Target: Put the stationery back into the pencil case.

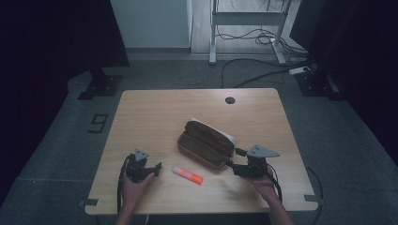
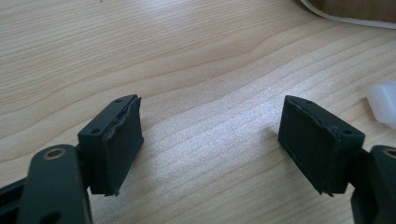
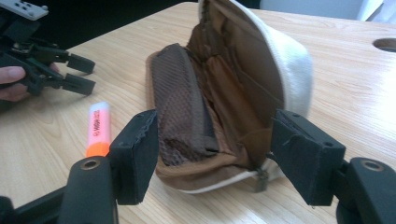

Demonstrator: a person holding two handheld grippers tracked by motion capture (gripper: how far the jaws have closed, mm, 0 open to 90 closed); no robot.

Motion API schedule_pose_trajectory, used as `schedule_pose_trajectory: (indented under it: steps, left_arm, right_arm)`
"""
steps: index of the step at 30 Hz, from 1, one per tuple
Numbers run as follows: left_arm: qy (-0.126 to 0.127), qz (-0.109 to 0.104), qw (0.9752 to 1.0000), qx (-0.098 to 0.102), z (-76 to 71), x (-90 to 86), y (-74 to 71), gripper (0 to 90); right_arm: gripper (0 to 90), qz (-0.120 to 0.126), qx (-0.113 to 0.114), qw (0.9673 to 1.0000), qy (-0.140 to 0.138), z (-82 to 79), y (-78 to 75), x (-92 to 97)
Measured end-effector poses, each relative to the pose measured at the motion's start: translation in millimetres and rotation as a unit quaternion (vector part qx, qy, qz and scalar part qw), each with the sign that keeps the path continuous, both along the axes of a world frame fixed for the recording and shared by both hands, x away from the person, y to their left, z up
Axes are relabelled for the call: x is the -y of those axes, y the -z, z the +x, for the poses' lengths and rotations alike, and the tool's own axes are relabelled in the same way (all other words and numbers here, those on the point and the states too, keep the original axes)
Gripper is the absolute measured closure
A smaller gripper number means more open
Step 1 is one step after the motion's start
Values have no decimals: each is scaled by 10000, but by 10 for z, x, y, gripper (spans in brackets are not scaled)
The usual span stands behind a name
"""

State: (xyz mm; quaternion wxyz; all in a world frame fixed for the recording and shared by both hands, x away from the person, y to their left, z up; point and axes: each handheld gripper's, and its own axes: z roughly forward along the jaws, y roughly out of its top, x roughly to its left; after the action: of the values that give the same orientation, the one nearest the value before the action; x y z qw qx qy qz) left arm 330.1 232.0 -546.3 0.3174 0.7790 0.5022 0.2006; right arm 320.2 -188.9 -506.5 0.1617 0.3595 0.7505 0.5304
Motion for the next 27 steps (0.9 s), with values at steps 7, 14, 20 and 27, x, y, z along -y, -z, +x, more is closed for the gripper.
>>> schedule_pose_trajectory:
  steps: [7,14,20,27]
  left_arm:
    - [0,0,10000,-1,0,0,0,215]
    - [-4,3,10000,0,0,0,0,215]
    - [0,-1,10000,0,0,0,0,215]
    - [0,0,10000,0,0,0,0,215]
  right_arm:
    - [327,-97,-48,9997,-223,-12,26,-160]
    - [331,-142,-58,9992,-356,-14,49,-268]
    - [337,-158,-64,9989,-432,-15,58,-343]
    - [353,-183,-77,9981,-585,-18,76,-464]
